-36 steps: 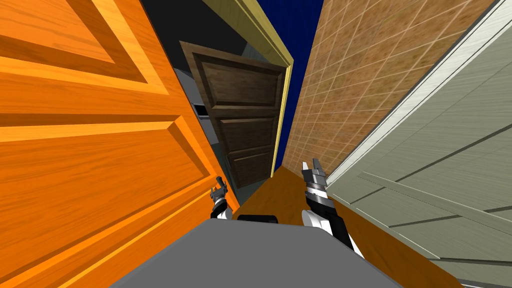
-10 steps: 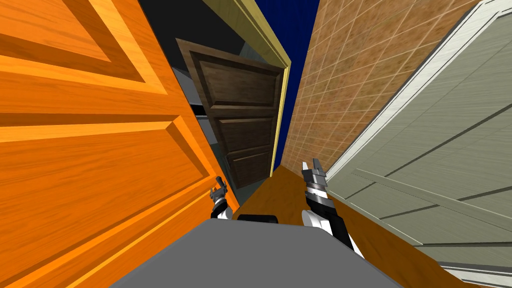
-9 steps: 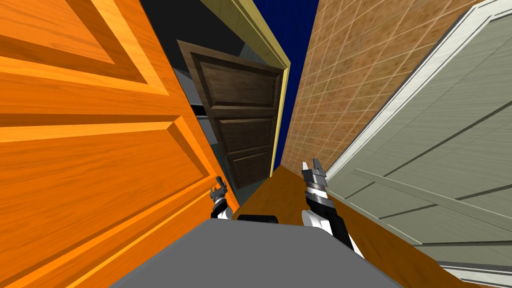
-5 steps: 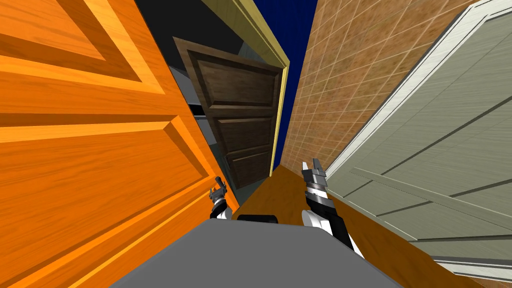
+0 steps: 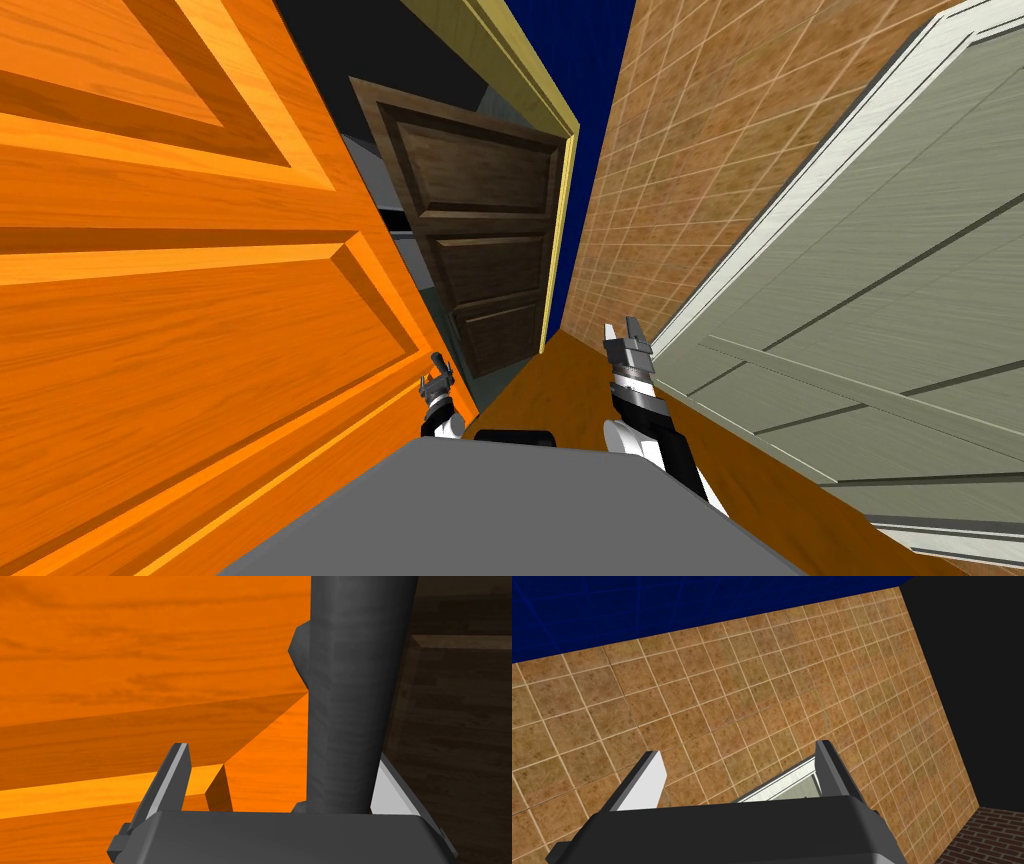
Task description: Push the door open
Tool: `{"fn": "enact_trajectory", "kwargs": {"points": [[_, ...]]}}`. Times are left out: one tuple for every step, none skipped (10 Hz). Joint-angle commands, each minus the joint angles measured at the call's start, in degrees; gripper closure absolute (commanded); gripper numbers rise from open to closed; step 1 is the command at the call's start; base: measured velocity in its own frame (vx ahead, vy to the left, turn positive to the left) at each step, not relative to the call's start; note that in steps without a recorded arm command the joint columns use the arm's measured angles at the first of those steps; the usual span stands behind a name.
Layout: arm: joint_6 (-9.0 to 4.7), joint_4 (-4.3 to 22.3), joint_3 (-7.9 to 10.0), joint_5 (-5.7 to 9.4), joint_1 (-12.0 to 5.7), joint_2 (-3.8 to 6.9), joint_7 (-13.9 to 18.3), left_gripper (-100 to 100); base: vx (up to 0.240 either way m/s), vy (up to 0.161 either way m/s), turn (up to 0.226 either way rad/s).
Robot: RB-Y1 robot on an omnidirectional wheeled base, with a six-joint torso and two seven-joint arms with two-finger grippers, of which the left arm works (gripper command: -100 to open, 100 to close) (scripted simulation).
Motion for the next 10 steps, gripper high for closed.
{"fn": "enact_trajectory", "kwargs": {"points": [[-1.36, 1.63, 1.75, 0.37, 1.46, 1.6, 0.57, 100, 0.018, -0.001, -0.019], [-1.36, 1.63, 1.75, 0.37, 1.46, 1.6, 0.57, 100, 0.004, 0.026, 0.03], [-1.36, 1.63, 1.75, 0.37, 1.46, 1.6, 0.57, 100, -0.011, 0.021, -0.011], [-1.36, 1.63, 1.75, 0.37, 1.46, 1.6, 0.57, 100, -0.005, 0.008, -0.026], [-1.36, 1.63, 1.75, 0.37, 1.46, 1.6, 0.57, 100, -0.01, 0.006, 0.003], [-1.36, 1.63, 1.75, 0.37, 1.36, 1.6, 0.57, 100, 0.0, -0.013, -0.034], [-1.36, 0.71, 1.75, 0.37, 1.46, 1.6, 0.57, 100, 0.0, 0.002, 0.029], [-1.36, 1.63, 1.75, 0.37, 1.46, 1.6, 0.57, 100, 0.001, 0.019, 0.001], [-1.36, 1.63, 1.75, 0.37, 1.46, 1.6, 0.57, 100, 0.0, 0.0, 0.0], [-1.36, 1.63, 1.75, 0.37, 1.46, 1.6, 0.57, 100, -0.001, -0.013, -0.003]]}}
